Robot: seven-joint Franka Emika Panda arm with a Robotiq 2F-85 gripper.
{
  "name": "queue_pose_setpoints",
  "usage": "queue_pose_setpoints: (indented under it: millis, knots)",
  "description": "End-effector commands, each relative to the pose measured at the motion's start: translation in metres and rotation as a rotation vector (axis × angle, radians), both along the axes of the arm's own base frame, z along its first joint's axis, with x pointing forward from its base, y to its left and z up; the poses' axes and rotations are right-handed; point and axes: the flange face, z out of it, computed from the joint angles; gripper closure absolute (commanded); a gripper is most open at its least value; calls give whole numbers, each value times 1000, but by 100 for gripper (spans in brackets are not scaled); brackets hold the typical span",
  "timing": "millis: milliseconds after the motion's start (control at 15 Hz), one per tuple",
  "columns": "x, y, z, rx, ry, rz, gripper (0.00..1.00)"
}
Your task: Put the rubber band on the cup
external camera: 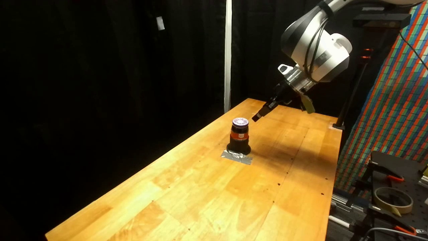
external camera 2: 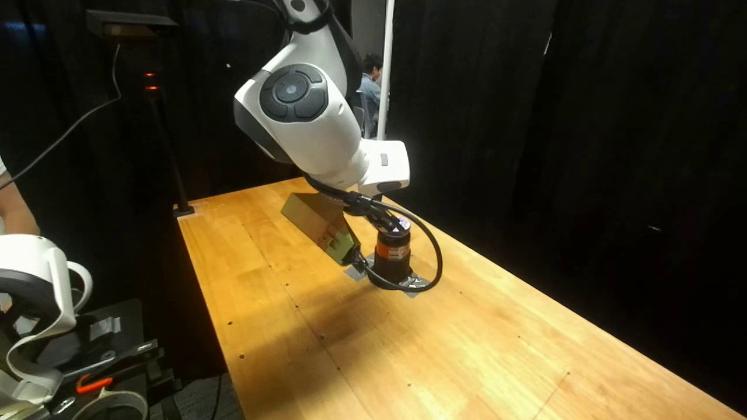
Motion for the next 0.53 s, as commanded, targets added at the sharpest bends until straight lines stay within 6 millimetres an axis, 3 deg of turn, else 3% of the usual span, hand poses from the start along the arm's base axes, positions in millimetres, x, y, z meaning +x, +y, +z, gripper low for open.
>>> queue_pose_setpoints:
  millis: [0,133,200,267,333,467]
  knots:
    - [-6,-10,4,0,-34,3,92]
    - [-16,-16,-7,1,-14,-2,88]
    - [-21,-16,-14,19,5,-5,67]
    - [-33,-12,-32,31,67,1,64]
    - [-19,-15,-18,16,20,-10,87]
    - [-31,-13,-33,23,62,-4,72]
